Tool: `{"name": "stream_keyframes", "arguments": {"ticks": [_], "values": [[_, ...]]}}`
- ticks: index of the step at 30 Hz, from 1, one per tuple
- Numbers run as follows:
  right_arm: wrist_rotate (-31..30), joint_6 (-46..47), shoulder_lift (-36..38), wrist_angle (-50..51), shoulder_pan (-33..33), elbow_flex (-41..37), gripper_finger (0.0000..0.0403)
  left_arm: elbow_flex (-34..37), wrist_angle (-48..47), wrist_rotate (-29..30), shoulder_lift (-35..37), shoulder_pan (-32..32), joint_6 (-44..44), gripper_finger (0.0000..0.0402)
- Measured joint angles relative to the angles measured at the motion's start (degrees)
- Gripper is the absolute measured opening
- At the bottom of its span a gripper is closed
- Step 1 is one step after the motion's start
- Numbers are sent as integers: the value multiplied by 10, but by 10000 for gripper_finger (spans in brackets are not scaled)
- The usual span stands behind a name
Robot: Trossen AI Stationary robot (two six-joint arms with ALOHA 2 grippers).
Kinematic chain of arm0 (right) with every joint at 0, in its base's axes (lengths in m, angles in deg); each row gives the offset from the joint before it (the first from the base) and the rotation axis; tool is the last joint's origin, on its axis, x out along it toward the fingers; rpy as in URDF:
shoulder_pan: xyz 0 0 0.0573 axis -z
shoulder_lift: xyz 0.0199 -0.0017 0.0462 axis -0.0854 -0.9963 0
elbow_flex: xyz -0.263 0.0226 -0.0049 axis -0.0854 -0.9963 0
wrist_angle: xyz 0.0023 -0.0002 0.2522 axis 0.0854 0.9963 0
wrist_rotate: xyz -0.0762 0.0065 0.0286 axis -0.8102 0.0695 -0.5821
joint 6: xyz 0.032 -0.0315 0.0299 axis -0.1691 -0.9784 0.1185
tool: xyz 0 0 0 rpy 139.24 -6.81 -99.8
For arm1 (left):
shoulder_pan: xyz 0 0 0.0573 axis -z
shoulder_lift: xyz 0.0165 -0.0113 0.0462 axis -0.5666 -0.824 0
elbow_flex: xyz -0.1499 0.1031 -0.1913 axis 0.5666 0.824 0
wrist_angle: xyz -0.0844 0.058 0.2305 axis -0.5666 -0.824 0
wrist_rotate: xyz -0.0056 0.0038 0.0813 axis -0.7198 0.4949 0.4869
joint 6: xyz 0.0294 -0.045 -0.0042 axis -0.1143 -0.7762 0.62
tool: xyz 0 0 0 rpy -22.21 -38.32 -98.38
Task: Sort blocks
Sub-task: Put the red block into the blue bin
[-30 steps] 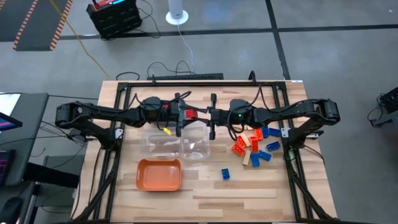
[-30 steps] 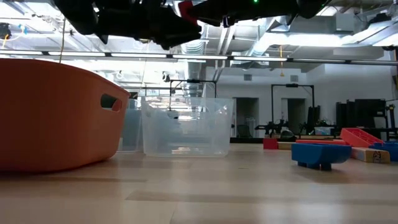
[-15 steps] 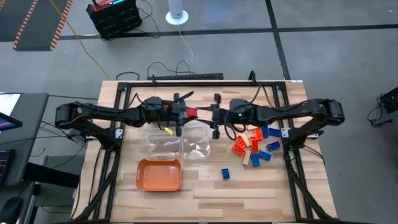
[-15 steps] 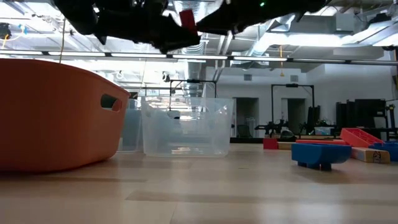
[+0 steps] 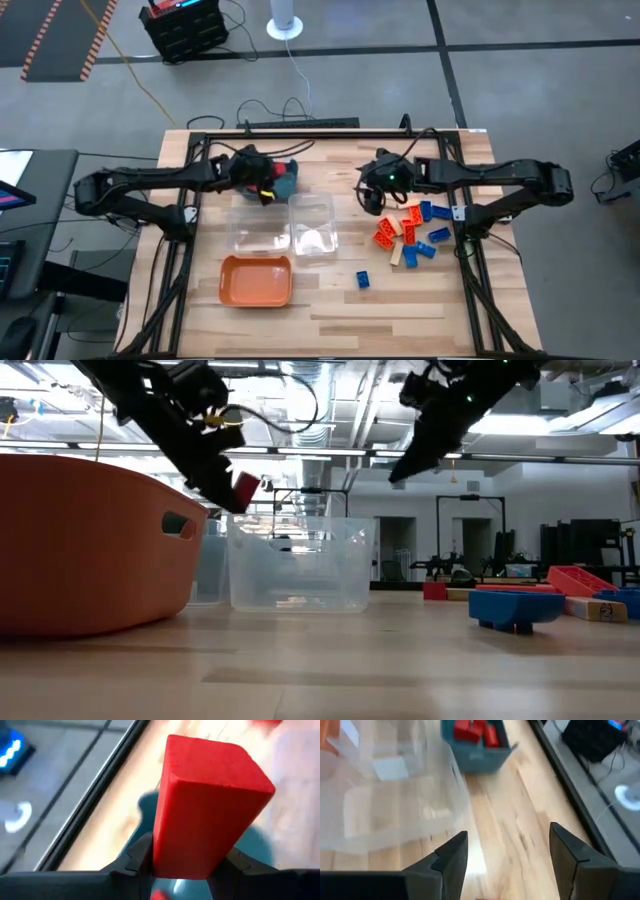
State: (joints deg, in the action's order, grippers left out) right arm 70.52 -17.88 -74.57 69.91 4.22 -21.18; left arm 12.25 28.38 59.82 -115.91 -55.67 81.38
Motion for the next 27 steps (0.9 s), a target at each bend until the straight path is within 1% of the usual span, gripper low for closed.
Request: {"name": "stream_keyframes", "arguments": {"ticks": [2, 4, 9, 15, 19, 22, 27], "values": [[0, 12, 1, 2, 0, -9, 221, 0, -30, -11, 0, -11, -12, 132], [0, 21, 1, 37, 5, -12, 221, 0, -59, -13, 0, -16, -24, 132], [2, 48, -12, 99, 26, -12, 221, 0, -90, -13, 0, -20, -35, 133], [9, 64, -73, 146, 35, -12, 221, 0, -96, -14, 0, -20, -39, 134], [50, 67, -120, 165, 30, -12, 221, 0, -115, -12, 0, -19, -45, 136], [55, 67, -148, 175, 27, -12, 221, 0, -119, -8, 0, -20, -48, 148], [56, 71, -159, 201, 26, -12, 221, 0, -121, -7, 0, -20, -47, 188]]}}
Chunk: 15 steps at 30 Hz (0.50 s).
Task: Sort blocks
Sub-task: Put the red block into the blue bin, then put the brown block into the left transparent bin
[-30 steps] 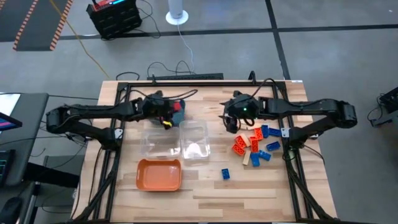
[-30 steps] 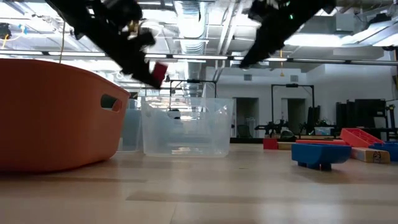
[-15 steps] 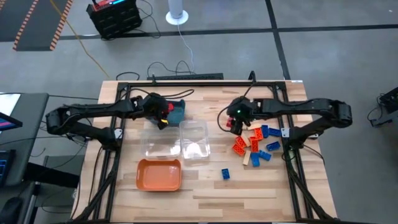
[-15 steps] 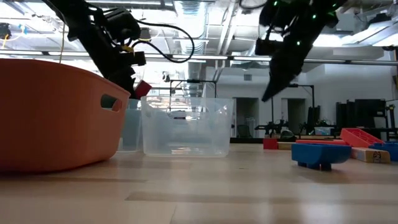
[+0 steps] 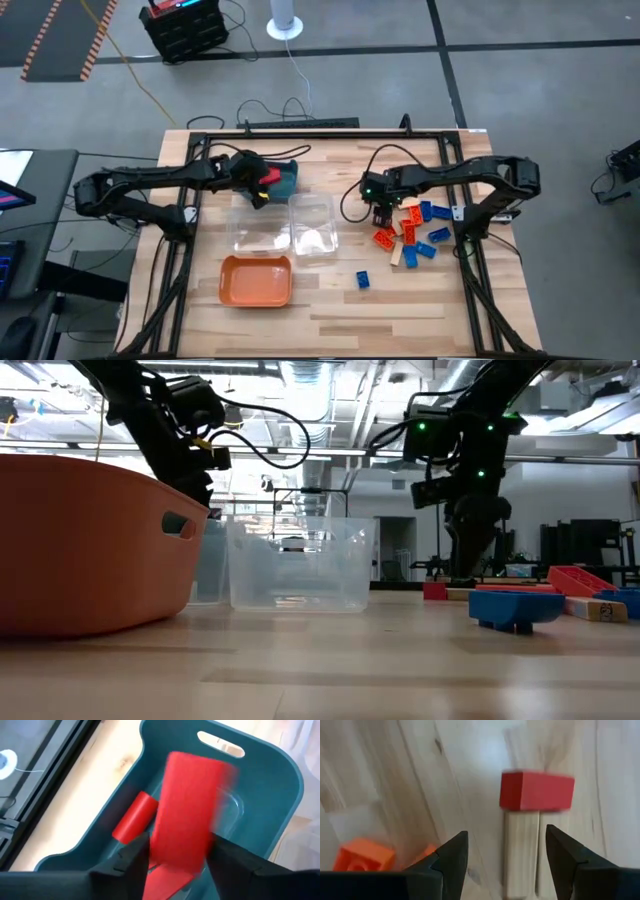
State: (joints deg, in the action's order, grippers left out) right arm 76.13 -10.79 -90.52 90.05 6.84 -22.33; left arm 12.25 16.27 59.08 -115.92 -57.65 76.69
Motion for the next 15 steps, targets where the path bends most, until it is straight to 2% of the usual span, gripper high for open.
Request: {"name": "stream_keyframes", "arguments": {"ticks": [7, 15], "values": [[-4, 15, 14, 43, 28, 0, 221, 0, 10, 1, 6, 0, 4, 207], [11, -24, -29, 31, 51, -1, 205, 0, -4, 1, 51, 26, -6, 208]]}}
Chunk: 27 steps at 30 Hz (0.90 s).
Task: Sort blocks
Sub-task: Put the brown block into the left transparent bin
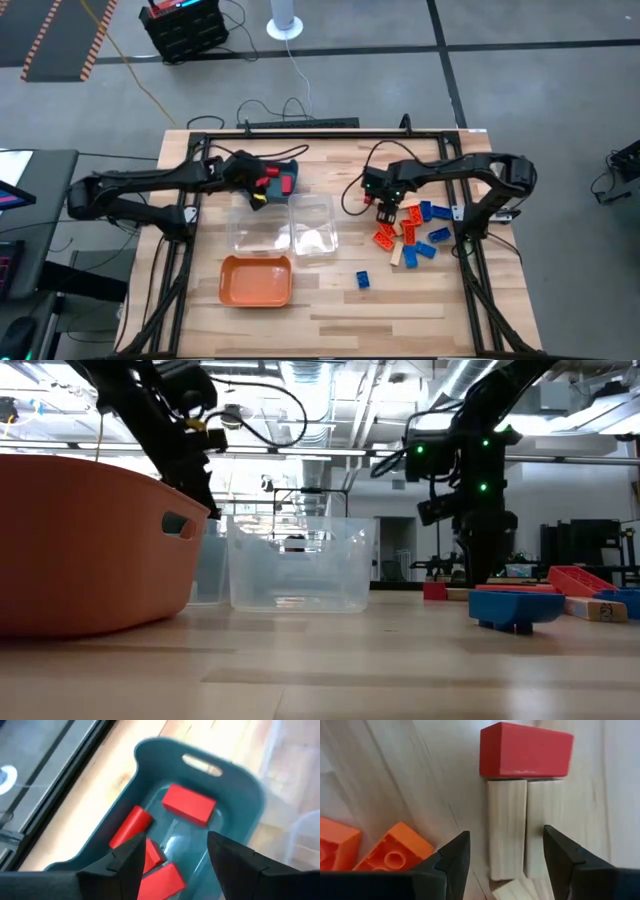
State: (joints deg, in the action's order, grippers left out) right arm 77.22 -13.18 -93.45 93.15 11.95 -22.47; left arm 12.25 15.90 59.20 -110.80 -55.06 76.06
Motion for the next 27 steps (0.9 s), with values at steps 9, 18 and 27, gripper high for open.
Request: {"name": "stream_keyframes", "arguments": {"ticks": [9, 18, 27], "values": [[-14, -1, -22, -22, -49, 4, 179, 0, -23, -1, 73, 23, -7, 208], [-29, 18, -7, 21, -86, 41, 169, 0, -31, 0, 101, 23, -7, 208], [-46, -26, -11, 4, -49, 43, 168, 0, -32, -1, 99, 23, -6, 208]]}}
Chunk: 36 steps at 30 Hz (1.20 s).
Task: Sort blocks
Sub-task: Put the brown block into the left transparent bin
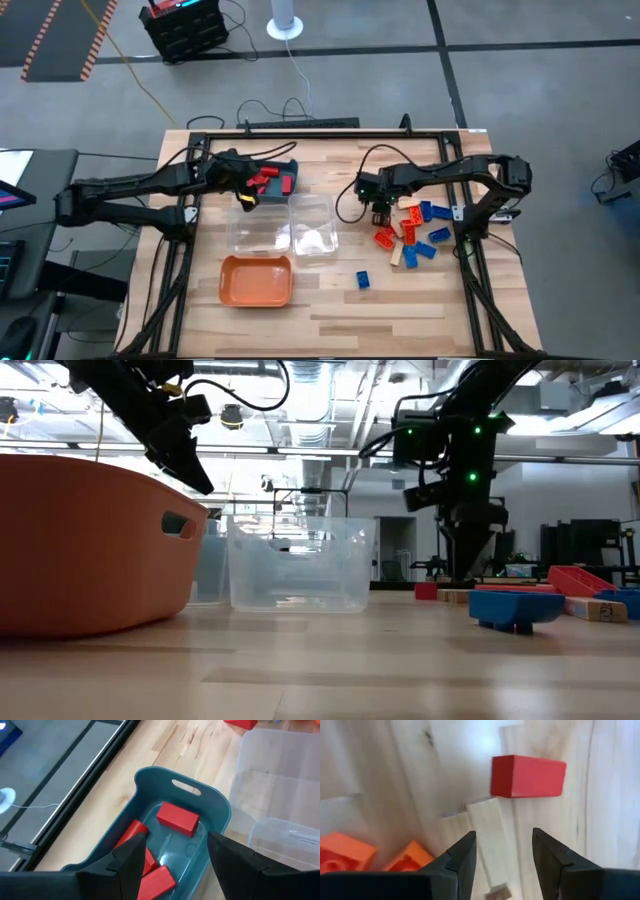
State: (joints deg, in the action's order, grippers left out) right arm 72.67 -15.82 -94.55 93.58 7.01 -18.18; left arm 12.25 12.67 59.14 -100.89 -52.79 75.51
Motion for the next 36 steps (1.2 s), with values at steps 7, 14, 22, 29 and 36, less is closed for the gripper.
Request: {"name": "stream_keyframes", "arguments": {"ticks": [7, 14, 22, 29, 36], "values": [[1, -8, 0, -13, 12, -8, 168, 0, -14, 0, 0, 0, 0, 208], [18, -10, 0, -66, -1, -38, 168, 0, -15, 0, 0, 0, 2, 208], [-3, -13, 1, -70, 21, -45, 168, 0, -14, 0, 0, 0, 3, 208], [-59, -32, 1, -69, 56, -45, 168, 0, -20, 0, 0, 0, 2, 208], [-95, 11, 1, -72, 89, -46, 168, 0, -22, 0, 0, 0, 2, 208]]}}
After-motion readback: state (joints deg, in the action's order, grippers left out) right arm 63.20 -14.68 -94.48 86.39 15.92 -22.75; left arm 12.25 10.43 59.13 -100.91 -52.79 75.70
